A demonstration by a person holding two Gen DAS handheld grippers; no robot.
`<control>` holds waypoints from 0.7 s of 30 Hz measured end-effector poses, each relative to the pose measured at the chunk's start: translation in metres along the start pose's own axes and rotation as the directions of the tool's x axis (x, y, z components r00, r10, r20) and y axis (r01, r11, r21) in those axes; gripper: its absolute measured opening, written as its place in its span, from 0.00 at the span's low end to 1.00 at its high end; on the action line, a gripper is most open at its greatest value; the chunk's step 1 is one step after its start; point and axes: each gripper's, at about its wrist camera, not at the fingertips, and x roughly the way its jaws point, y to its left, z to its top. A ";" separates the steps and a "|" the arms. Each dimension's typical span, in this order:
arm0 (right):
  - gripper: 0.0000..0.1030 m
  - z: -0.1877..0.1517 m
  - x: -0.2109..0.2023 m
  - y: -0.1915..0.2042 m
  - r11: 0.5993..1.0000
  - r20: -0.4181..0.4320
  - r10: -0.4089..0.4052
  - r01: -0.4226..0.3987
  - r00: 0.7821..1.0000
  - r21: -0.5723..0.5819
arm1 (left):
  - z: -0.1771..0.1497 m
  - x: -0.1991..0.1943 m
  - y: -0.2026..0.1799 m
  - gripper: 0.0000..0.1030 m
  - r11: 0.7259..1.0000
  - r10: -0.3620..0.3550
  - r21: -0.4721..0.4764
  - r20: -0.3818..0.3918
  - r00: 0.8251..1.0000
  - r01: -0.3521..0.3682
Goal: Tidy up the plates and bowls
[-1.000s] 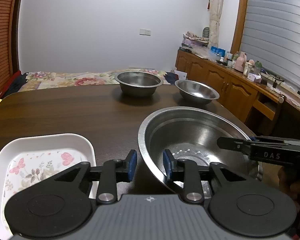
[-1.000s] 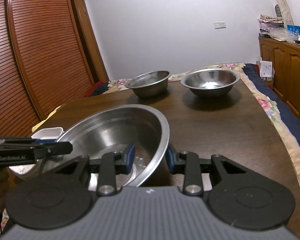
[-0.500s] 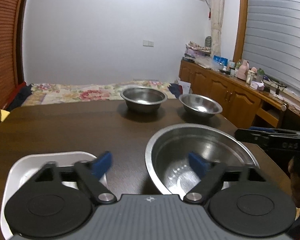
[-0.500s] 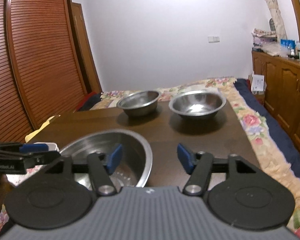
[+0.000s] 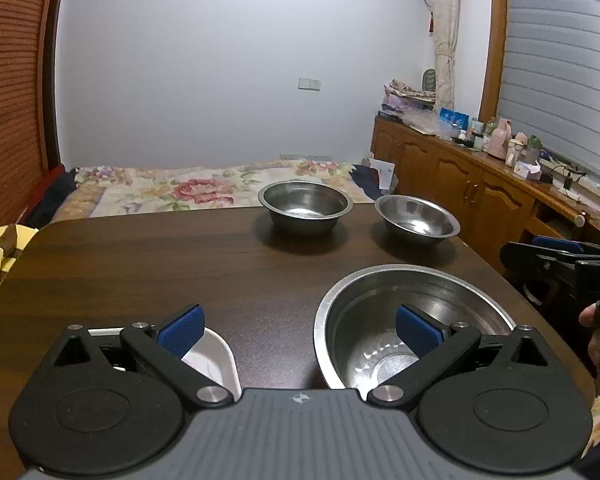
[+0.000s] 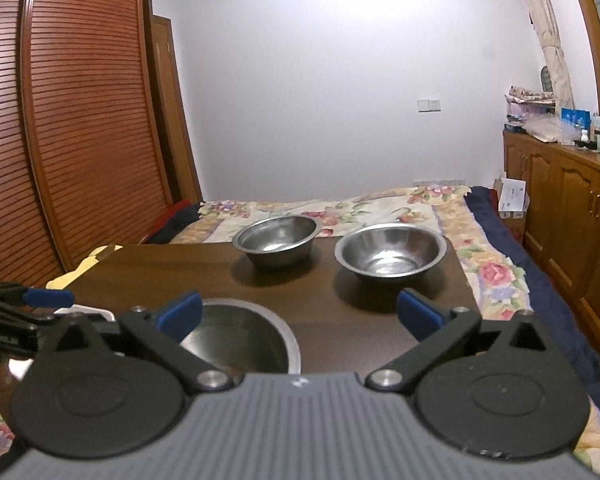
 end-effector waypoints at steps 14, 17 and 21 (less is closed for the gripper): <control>1.00 0.023 0.004 -0.005 1.000 0.002 0.016 -0.016 1.000 -0.016 | 0.035 -0.013 0.016 1.00 0.999 0.023 0.030 0.001 1.000 -0.023; 1.00 0.030 0.006 -0.005 1.000 0.002 0.018 -0.018 1.000 -0.025 | 0.044 -0.013 0.016 1.00 0.997 0.034 0.067 0.019 0.999 -0.035; 1.00 0.047 0.010 -0.005 0.998 0.008 0.016 -0.016 1.000 -0.055 | 0.063 -0.009 0.018 1.00 0.993 0.036 0.110 0.029 0.999 -0.039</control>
